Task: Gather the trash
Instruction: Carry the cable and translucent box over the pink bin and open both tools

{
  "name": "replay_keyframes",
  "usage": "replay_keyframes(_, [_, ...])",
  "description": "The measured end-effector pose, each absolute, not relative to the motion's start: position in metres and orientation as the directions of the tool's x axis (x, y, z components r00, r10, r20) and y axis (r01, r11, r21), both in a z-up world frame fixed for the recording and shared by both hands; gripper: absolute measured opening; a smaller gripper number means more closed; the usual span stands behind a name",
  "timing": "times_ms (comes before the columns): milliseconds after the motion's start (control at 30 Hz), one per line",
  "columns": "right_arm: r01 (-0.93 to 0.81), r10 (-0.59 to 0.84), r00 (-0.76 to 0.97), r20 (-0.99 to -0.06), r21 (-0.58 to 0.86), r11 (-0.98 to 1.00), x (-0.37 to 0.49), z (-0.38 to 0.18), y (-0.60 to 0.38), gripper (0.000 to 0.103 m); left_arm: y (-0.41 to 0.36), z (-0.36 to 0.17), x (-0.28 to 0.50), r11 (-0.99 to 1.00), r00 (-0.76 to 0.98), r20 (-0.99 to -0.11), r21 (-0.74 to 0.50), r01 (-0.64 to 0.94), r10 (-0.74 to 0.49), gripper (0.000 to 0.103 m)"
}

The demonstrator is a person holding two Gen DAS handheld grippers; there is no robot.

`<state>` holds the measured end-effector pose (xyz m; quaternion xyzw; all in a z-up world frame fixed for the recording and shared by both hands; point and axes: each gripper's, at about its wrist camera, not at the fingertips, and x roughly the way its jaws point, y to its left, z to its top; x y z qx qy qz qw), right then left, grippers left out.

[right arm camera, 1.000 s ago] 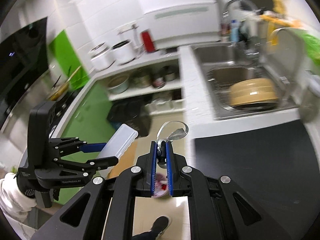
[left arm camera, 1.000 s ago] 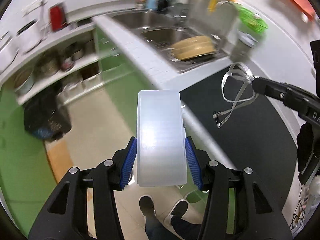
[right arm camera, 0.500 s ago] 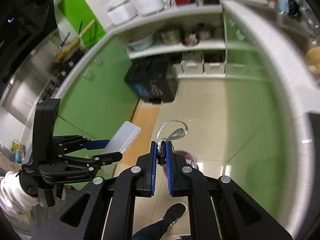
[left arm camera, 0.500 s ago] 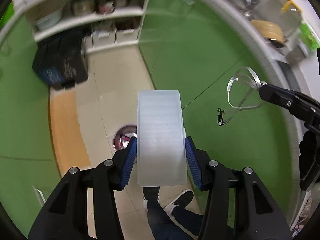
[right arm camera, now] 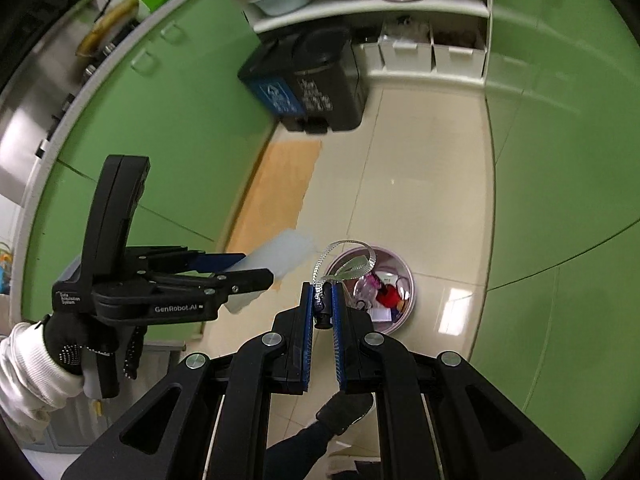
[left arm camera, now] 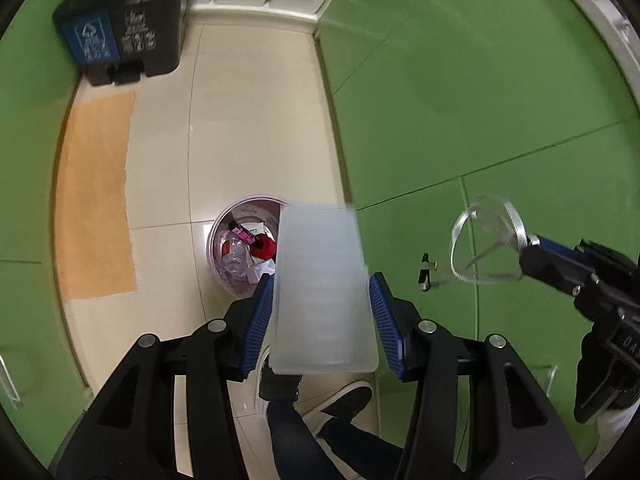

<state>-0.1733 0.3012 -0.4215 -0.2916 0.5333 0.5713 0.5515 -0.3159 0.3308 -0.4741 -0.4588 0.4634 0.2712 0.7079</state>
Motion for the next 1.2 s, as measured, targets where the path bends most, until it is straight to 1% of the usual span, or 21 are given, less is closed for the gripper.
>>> replay_keyframes(33, [-0.941,0.313,-0.224,-0.923,0.289,0.177,-0.175,-0.428,0.303,0.009,0.333,-0.48,-0.319,0.425,0.421,-0.907,-0.393,-0.815,-0.032,0.08])
replay_keyframes(67, [-0.94,0.308,-0.227,-0.924,0.29,0.178,-0.176,-0.435,0.306,0.009,0.335,-0.482,-0.322,0.417,0.428,-0.903,-0.4,-0.816,-0.027,0.085])
replay_keyframes(200, [-0.937,0.293,-0.24,-0.925,0.3,0.178,-0.177,-0.453,0.309,0.009,0.344,-0.491,-0.333,0.378,0.439,-0.898,-0.412,-0.829,-0.014,0.099])
replay_keyframes(533, [-0.929,0.257,-0.28,-0.925,0.328,0.17,-0.186,-0.489,0.328,0.009,0.368,-0.485,-0.361,0.302,0.469,-0.883,-0.438,-0.847,0.034,0.1])
replay_keyframes(600, [-0.932,0.253,-0.277,-0.927,0.323,0.165,-0.187,-0.494,0.331,0.013,0.371,-0.484,-0.362,0.299,0.469,-0.882,-0.437,-0.848,0.042,0.1])
replay_keyframes(633, [-0.932,0.253,-0.274,-0.928,0.321,0.168,-0.187,-0.496,0.332,0.016,0.373,-0.483,-0.362,0.298,0.47,-0.882,-0.437,-0.849,0.045,0.1])
replay_keyframes(700, [-0.934,0.254,-0.263,-0.931,0.312,0.176,-0.185,-0.499,0.331,0.048,0.374,-0.482,-0.363,0.296,0.472,-0.88,-0.439,-0.849,0.05,0.1])
replay_keyframes(733, [-0.933,0.263,-0.256,-0.93,0.309,0.184,-0.183,-0.5,0.331,0.078,0.375,-0.48,-0.363,0.296,0.473,-0.879,-0.439,-0.848,0.052,0.1])
replay_keyframes(767, [-0.931,0.276,-0.248,-0.929,0.307,0.197,-0.18,-0.501,0.33,0.089,0.374,-0.479,-0.364,0.298,0.474,-0.879,-0.439,-0.848,0.054,0.1])
replay_keyframes(800, [-0.931,0.28,-0.241,-0.929,0.303,0.204,-0.178,-0.5,0.329,0.09,0.374,-0.477,-0.364,0.297,0.475,-0.878,-0.44,-0.847,0.055,0.1])
replay_keyframes(867, [-0.932,0.261,-0.221,-0.94,0.282,0.227,-0.172,-0.504,0.326,0.096,0.375,-0.475,-0.364,0.294,0.478,-0.877,-0.443,-0.847,0.057,0.1])
replay_keyframes(1067, [-0.929,0.249,-0.195,-0.949,0.26,0.263,-0.16,-0.496,0.319,0.096,0.374,-0.462,-0.361,0.298,0.481,-0.875,-0.445,-0.844,0.056,0.1])
replay_keyframes(1200, [-0.925,0.264,-0.178,-0.948,0.253,0.284,-0.151,-0.467,0.312,0.096,0.368,-0.437,-0.354,0.313,0.482,-0.874,-0.442,-0.84,0.059,0.1])
